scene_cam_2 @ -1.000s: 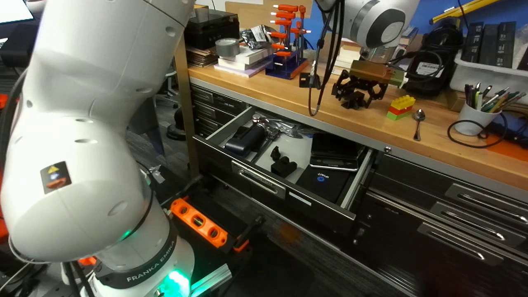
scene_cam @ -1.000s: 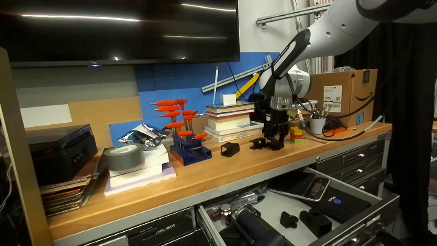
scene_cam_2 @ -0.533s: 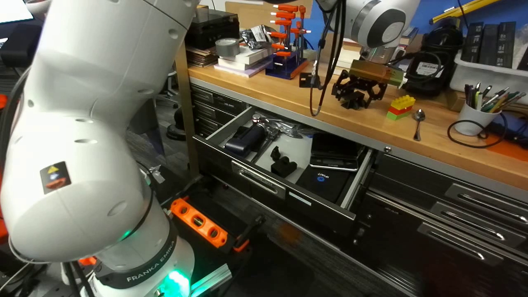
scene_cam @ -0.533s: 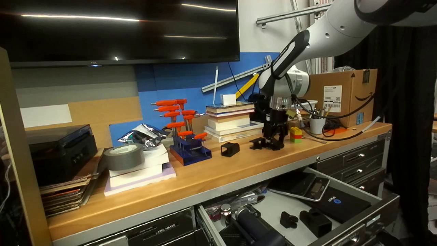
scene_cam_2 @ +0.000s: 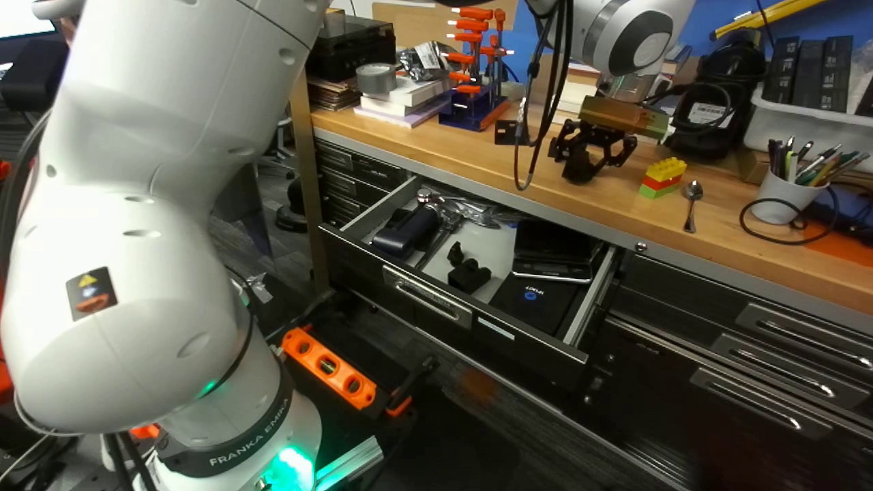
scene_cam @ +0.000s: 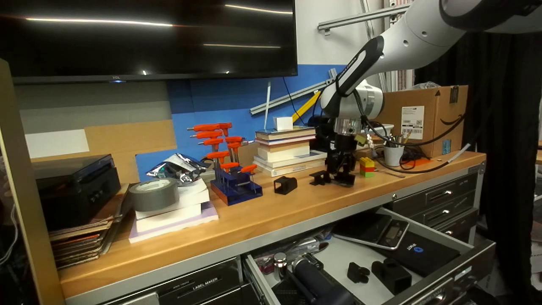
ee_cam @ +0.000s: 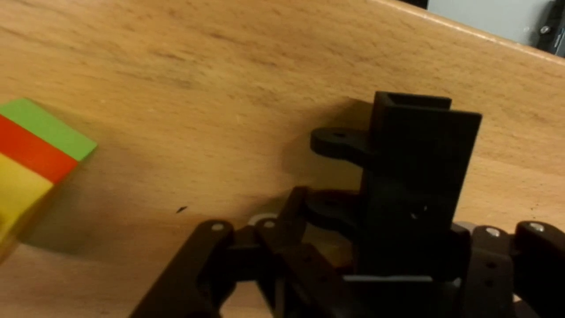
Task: Pick up the black objects from the countertop, put them in the drawer and close the drawer.
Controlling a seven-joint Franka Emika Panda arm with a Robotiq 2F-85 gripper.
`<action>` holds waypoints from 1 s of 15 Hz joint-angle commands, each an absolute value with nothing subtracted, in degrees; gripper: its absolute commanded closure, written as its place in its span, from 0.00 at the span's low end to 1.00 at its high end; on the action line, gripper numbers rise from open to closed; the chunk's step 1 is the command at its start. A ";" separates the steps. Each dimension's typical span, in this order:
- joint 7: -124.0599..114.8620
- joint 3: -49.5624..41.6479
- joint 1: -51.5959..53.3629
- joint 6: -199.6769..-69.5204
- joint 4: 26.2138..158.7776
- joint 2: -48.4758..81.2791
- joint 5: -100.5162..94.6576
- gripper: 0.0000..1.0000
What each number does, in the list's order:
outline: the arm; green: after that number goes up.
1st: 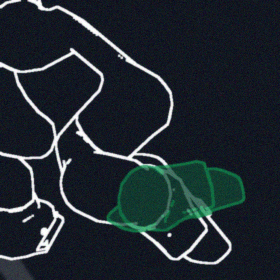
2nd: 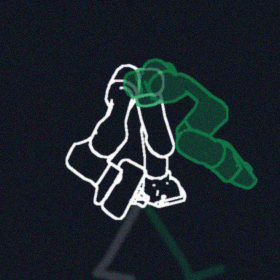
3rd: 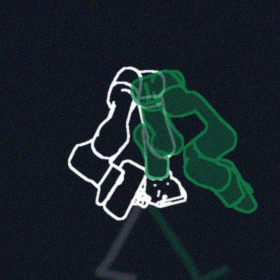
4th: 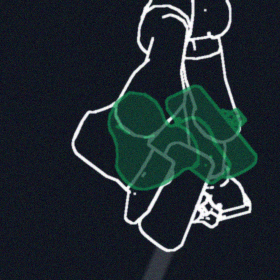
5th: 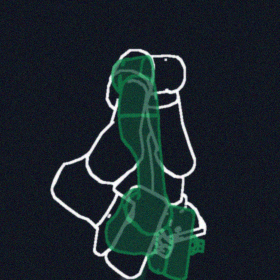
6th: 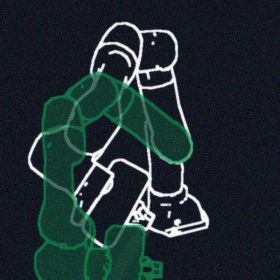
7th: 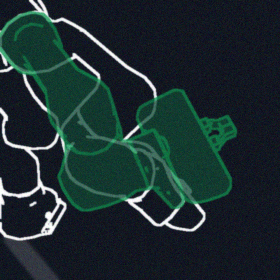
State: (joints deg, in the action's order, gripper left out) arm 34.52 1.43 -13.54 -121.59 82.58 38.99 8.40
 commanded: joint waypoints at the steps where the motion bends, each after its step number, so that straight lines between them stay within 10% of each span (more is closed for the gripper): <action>1: 32.98 2.16 -13.56 -119.13 81.16 39.39 8.20 0.81; 15: 23.51 1.28 -8.80 -114.18 107.39 12.83 6.50 0.76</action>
State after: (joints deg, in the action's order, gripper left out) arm 25.39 1.45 -9.66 -112.56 96.34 22.91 5.45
